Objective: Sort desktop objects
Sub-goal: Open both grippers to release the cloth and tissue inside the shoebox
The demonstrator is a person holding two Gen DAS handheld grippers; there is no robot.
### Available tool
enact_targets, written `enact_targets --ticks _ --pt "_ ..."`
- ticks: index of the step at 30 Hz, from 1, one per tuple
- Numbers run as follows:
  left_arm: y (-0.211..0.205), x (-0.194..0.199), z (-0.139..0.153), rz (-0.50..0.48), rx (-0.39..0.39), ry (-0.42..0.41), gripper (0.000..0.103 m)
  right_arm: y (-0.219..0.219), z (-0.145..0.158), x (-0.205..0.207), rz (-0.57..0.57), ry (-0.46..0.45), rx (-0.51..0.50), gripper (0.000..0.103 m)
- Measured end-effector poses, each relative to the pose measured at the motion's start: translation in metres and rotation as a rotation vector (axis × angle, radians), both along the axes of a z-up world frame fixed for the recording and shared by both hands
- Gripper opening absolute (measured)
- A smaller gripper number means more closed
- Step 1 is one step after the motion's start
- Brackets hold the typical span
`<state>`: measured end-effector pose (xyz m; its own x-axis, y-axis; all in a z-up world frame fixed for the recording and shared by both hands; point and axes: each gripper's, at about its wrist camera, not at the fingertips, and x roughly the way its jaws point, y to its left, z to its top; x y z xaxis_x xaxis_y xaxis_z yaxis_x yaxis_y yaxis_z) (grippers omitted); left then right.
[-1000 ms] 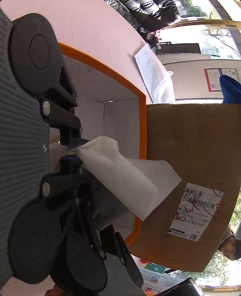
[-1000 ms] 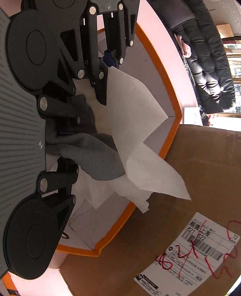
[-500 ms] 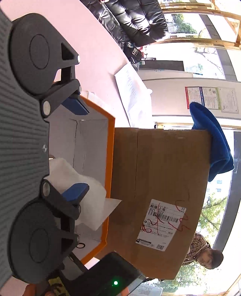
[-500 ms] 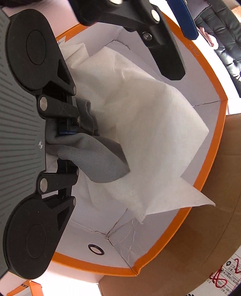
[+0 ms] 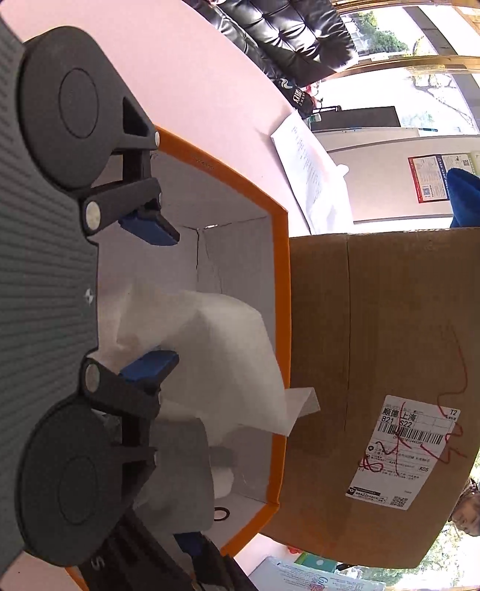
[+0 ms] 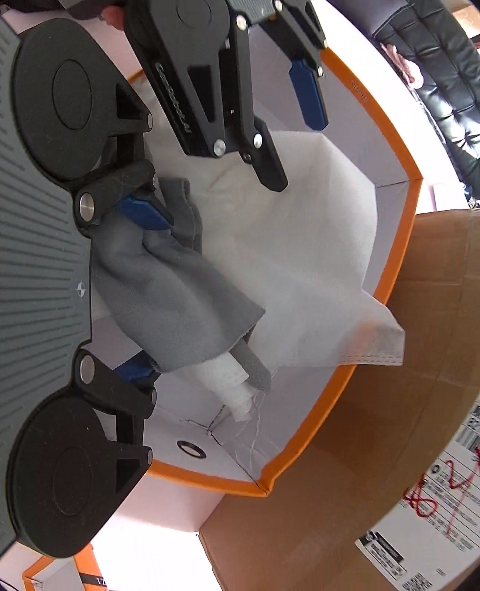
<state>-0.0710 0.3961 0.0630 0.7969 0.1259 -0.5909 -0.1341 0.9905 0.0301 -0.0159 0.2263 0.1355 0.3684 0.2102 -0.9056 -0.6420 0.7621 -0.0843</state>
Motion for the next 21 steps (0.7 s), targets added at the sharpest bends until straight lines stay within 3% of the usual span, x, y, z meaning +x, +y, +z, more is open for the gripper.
enact_targets --ticks 5,7,9,11,12,21 --pt "0.003 0.002 -0.005 0.024 0.014 0.036 0.053 -0.015 0.042 -0.027 0.054 -0.037 0.078 0.07" --pt "0.003 0.002 -0.006 0.026 0.017 0.041 0.053 -0.02 0.049 -0.035 0.08 -0.034 0.093 0.065" --pt "0.004 0.002 -0.006 0.027 0.018 0.043 0.053 -0.024 0.051 -0.036 0.079 -0.047 0.094 0.044" --pt "0.004 0.002 -0.007 0.026 0.018 0.041 0.053 -0.029 0.041 -0.03 0.088 -0.024 0.1 0.028" --pt "0.004 0.002 -0.007 0.026 0.018 0.041 0.053 -0.028 0.034 -0.027 0.095 -0.005 0.1 0.025" --pt "0.006 0.004 -0.007 0.027 0.006 0.036 0.054 -0.003 -0.02 0.011 0.071 0.08 0.014 0.022"
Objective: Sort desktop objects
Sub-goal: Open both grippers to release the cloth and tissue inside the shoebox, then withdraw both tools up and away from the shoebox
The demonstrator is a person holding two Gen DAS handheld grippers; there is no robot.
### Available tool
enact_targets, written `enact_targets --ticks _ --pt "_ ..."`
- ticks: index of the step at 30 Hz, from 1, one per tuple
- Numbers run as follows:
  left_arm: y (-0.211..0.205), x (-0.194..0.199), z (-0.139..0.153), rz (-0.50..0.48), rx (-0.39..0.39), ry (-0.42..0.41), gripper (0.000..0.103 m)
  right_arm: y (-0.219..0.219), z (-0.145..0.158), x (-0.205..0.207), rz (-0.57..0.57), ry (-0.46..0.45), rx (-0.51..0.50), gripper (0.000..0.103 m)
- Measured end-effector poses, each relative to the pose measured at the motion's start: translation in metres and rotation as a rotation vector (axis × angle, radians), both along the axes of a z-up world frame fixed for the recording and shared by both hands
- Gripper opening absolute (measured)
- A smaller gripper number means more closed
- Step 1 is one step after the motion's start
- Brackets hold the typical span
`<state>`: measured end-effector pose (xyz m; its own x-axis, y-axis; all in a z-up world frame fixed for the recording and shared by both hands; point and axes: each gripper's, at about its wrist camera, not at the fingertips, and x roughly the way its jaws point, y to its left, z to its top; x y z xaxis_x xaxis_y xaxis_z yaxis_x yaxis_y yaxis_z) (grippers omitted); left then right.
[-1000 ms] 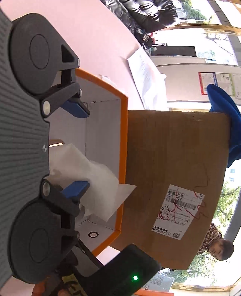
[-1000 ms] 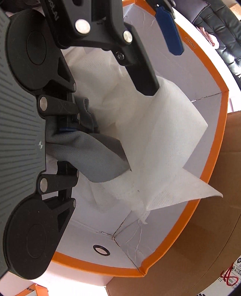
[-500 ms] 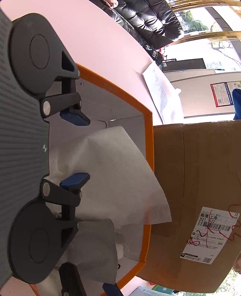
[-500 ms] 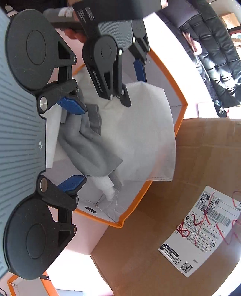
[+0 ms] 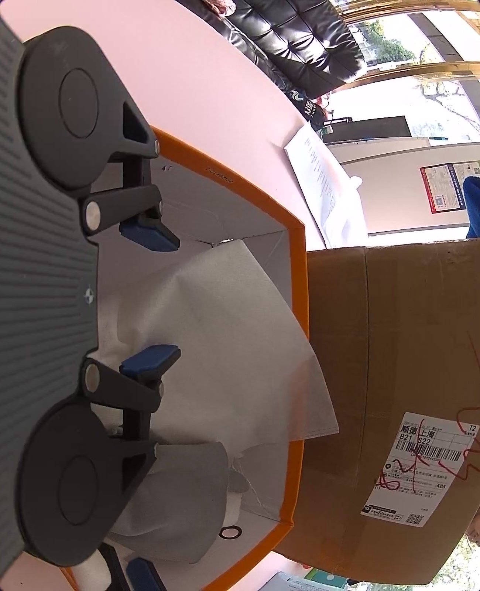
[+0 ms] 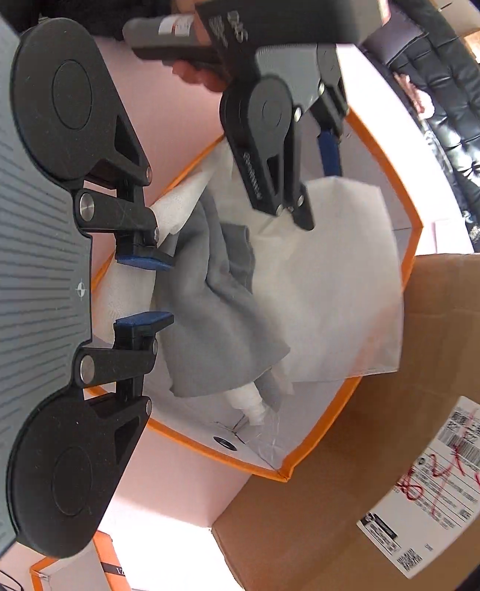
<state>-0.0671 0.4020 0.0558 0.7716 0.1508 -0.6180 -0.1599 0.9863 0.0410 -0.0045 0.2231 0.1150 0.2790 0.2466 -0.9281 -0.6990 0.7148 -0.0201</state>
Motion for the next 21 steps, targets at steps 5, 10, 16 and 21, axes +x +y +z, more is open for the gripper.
enact_targets --ticks 5,10,16,21 --pt "0.0 -0.004 0.007 -0.011 0.005 -0.016 0.055 0.002 -0.012 0.022 0.011 0.083 -0.005 0.017" --pt "-0.003 -0.019 0.024 0.041 0.116 -0.133 0.07 -0.011 -0.011 0.026 -0.02 0.094 0.018 0.028" --pt "0.014 -0.01 0.023 0.231 0.209 -0.186 0.072 -0.007 0.011 0.014 -0.045 -0.052 -0.067 0.031" --pt "0.054 -0.002 0.023 0.231 -0.101 -0.118 0.065 0.008 0.041 -0.003 -0.07 -0.468 -0.035 0.032"
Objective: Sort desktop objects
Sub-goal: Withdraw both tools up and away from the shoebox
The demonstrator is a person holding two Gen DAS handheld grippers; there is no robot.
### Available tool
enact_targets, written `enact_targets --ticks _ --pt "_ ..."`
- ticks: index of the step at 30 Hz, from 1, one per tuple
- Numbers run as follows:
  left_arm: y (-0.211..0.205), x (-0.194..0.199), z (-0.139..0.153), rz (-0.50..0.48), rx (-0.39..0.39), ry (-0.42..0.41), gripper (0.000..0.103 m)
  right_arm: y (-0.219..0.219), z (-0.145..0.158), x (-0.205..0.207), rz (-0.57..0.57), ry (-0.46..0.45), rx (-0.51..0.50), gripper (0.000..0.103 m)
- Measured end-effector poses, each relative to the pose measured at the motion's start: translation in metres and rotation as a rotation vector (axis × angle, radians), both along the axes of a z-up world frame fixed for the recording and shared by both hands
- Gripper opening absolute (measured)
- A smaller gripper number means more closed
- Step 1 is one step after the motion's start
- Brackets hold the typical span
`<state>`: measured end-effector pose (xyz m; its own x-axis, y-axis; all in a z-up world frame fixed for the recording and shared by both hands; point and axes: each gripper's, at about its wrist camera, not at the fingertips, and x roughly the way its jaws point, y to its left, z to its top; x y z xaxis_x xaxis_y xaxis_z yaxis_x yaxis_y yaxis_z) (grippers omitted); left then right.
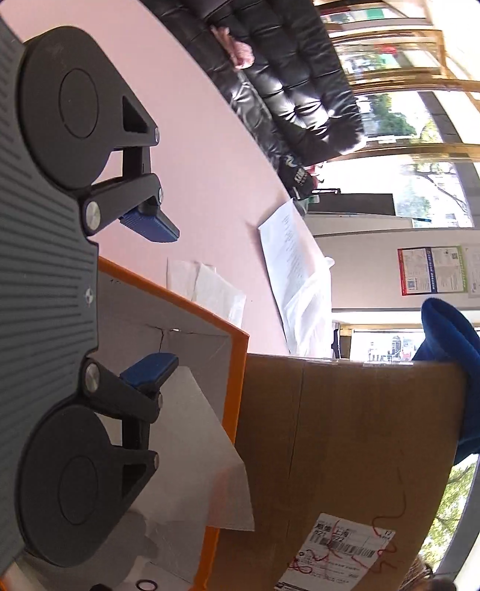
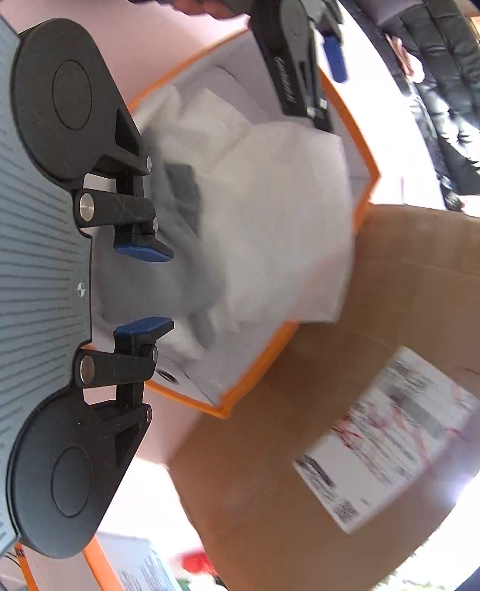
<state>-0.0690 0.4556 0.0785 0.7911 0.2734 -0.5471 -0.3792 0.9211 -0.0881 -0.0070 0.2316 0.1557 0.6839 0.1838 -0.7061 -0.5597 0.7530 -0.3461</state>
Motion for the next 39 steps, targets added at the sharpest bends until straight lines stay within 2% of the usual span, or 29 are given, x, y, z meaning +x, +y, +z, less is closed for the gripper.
enact_targets --ticks 1,2,3,5,8,10,11,12,16,19,22,24,26,28,29,30,32,33,35,36,39 --pt "0.006 0.0 0.0 -0.013 -0.057 0.0 0.065 0.004 0.006 -0.004 0.009 -0.109 0.019 0.032" --pt "0.01 0.002 0.0 -0.018 -0.081 0.01 0.065 0.008 0.01 -0.005 0.023 -0.144 0.045 0.032" --pt "0.011 0.002 0.0 -0.021 -0.087 0.012 0.065 0.014 0.011 -0.004 0.043 -0.11 0.077 0.032" --pt "0.008 0.003 0.001 -0.025 -0.038 0.015 0.066 0.031 0.003 -0.001 0.102 -0.016 0.109 0.032" --pt "0.0 0.0 0.006 -0.069 0.019 0.002 0.066 0.06 -0.018 0.006 0.122 -0.005 0.087 0.032" --pt "-0.002 -0.004 0.013 -0.07 0.032 -0.009 0.063 0.076 -0.038 0.019 0.105 0.061 0.08 0.024" --pt "-0.001 -0.007 0.017 -0.057 0.04 -0.028 0.066 0.082 -0.049 0.025 0.099 0.093 0.056 0.024" --pt "0.0 -0.011 0.022 -0.045 0.049 -0.049 0.073 0.087 -0.059 0.03 0.096 0.123 0.028 0.024" --pt "0.006 -0.024 0.038 0.028 0.053 -0.124 0.075 0.099 -0.092 0.047 0.064 0.289 -0.083 0.023" --pt "0.007 -0.027 0.043 0.027 0.053 -0.148 0.076 0.104 -0.094 0.046 0.108 0.296 -0.14 0.024" --pt "0.002 -0.027 0.042 0.004 0.055 -0.132 0.075 0.103 -0.095 0.046 0.088 0.293 -0.171 0.026" --pt "-0.001 -0.025 0.039 -0.011 0.053 -0.122 0.075 0.1 -0.088 0.043 0.059 0.254 -0.163 0.041" --pt "-0.002 -0.023 0.035 -0.036 0.035 -0.108 0.075 0.091 -0.071 0.034 0.038 0.167 -0.105 0.046" --pt "-0.003 -0.02 0.03 -0.084 -0.009 -0.084 0.075 0.074 -0.046 0.019 0.043 0.093 0.01 0.059" --pt "-0.004 -0.019 0.028 -0.108 -0.031 -0.072 0.075 0.061 -0.032 0.011 0.031 0.067 0.082 0.071" --pt "-0.003 -0.018 0.027 -0.126 -0.077 -0.062 0.075 0.046 -0.021 0.003 0.007 0.044 0.137 0.078" --pt "-0.005 -0.024 0.029 -0.15 -0.13 -0.057 0.075 0.014 -0.007 -0.012 -0.042 0.02 0.247 0.079" --pt "-0.01 -0.027 0.032 -0.162 -0.115 -0.065 0.076 -0.001 -0.003 -0.018 -0.06 0.009 0.297 0.079" --pt "-0.03 -0.039 0.04 -0.166 -0.018 -0.107 0.078 -0.033 0.003 -0.031 -0.096 -0.015 0.391 0.08" --pt "-0.039 -0.044 0.042 -0.183 0.013 -0.122 0.083 -0.046 0.004 -0.039 -0.101 -0.048 0.412 0.084" --pt "-0.066 -0.058 0.048 -0.238 0.078 -0.148 0.083 -0.079 0.008 -0.058 -0.127 -0.129 0.426 0.091"
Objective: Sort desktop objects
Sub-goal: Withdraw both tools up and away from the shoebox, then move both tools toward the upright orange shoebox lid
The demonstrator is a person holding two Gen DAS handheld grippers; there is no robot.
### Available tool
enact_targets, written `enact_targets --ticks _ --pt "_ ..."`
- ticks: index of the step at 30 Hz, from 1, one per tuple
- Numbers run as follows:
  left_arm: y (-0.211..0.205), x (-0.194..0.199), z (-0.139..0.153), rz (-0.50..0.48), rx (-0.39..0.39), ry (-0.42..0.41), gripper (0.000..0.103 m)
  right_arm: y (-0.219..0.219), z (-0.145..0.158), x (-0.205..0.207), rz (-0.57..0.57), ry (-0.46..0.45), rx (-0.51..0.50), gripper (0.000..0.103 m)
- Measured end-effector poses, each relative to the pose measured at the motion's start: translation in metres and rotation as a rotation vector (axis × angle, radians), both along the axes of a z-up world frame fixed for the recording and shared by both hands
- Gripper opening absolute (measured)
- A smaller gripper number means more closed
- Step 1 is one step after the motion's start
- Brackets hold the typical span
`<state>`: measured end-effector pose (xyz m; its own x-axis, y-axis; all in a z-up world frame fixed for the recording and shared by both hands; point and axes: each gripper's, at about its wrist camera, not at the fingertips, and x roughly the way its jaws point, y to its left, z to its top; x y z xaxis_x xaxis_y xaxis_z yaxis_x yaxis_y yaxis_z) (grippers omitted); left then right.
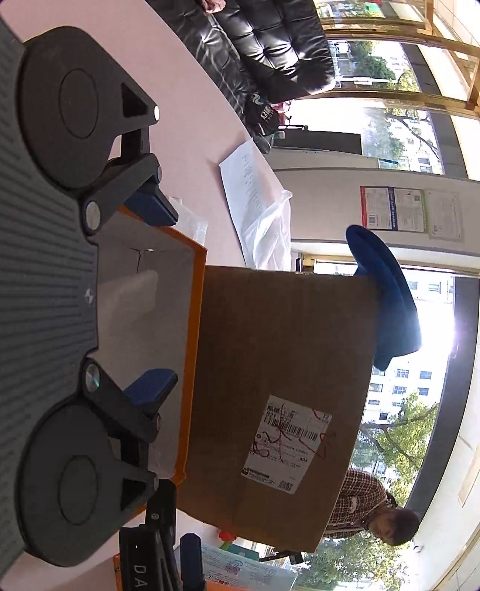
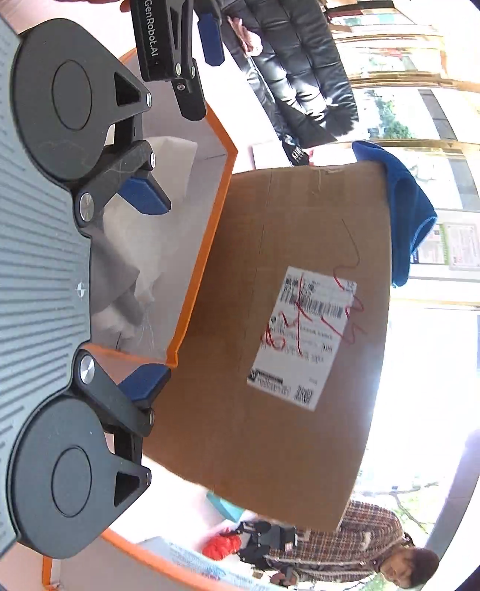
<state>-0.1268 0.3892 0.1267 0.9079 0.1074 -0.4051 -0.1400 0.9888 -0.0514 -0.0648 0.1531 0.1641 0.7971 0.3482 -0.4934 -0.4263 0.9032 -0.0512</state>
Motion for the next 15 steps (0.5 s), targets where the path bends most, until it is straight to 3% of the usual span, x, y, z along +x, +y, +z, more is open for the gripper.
enact_targets --ticks 4,8,12,15 --pt "-0.042 -0.009 0.007 -0.035 0.02 -0.025 0.085 -0.05 0.002 -0.014 -0.099 -0.037 0.109 0.103" --pt "-0.097 -0.004 0.02 -0.144 0.044 -0.05 0.087 -0.096 0.013 -0.035 -0.194 -0.077 0.2 0.103" --pt "-0.154 0.001 0.027 -0.239 0.034 -0.086 0.103 -0.144 0.02 -0.06 -0.303 -0.159 0.219 0.103" --pt "-0.198 0.004 0.029 -0.325 0.036 -0.11 0.103 -0.182 0.019 -0.069 -0.409 -0.201 0.245 0.103"
